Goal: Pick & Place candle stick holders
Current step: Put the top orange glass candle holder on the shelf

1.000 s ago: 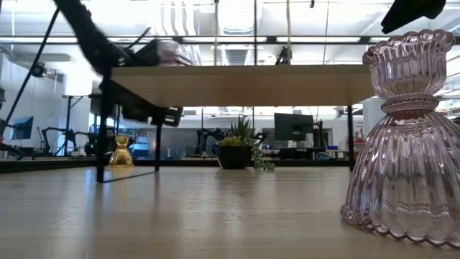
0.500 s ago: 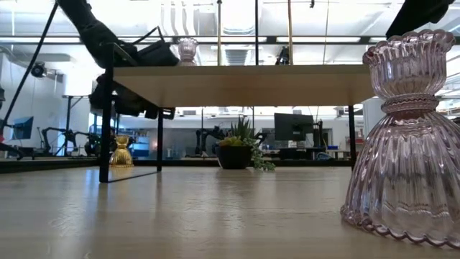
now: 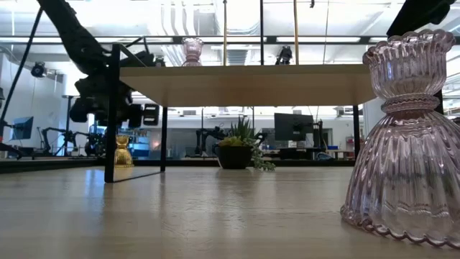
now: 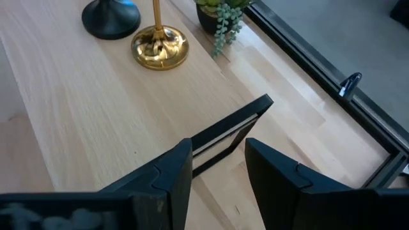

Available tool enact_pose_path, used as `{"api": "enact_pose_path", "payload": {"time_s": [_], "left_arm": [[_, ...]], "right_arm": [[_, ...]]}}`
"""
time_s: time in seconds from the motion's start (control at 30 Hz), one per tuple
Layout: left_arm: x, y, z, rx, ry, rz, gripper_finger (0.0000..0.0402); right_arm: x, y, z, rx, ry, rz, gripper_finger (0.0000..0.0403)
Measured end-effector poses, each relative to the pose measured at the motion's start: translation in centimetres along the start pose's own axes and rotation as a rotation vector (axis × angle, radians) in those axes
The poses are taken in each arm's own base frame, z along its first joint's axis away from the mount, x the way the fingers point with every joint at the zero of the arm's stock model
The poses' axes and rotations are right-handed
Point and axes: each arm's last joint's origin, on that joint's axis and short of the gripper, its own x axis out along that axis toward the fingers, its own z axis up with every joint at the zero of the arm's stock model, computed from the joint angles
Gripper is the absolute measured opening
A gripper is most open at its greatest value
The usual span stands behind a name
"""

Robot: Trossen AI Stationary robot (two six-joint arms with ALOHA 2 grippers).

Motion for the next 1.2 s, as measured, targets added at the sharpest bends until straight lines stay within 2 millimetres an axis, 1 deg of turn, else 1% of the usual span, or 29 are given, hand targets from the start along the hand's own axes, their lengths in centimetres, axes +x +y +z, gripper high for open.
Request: {"api": "enact_pose_path", "payload": {"time_s": [0.13, 0.33, 0.4, 0.53, 0.7, 0.83, 1.03, 1.2], "left_arm": [[0.3, 0.4, -0.3, -0.025, 0.012, 0.005, 0.014], [1.3, 0.8, 0.0, 0.014, -0.018, 0.066, 0.0147], [1.8, 0.9, 0.2, 0.004, 0.0, 0.069, 0.0159], [2.6, 1.1, 0.4, -0.019, 0.033, 0.078, 0.0196], [3.1, 1.3, 0.6, -0.031, 0.03, 0.103, 0.0246], [3.6, 1.3, 0.9, -0.036, 0.019, 0.112, 0.0271], [4.9, 1.1, 1.4, -0.047, -0.001, 0.125, 0.0277], [6.1, 1.2, 0.9, -0.037, 0.021, 0.141, 0.0275]], "right_arm": [[-0.1, -0.1, 0.0, 0.014, -0.004, 0.002, 0.0142], [-0.1, -0.2, 0.0, 0.032, -0.006, 0.006, 0.0146], [-0.2, -0.3, 0.0, 0.046, -0.007, 0.009, 0.0144], [-0.3, -0.5, 0.0, 0.068, -0.01, 0.014, 0.0145], [-0.4, -0.7, 0.0, 0.082, -0.013, 0.019, 0.015], [-0.4, -0.8, 0.0, 0.081, -0.015, 0.022, 0.0149], [-0.4, -0.8, 0.1, 0.072, -0.022, 0.02, 0.0143], [-0.4, -0.8, 0.1, 0.072, -0.022, 0.02, 0.0149]]}}
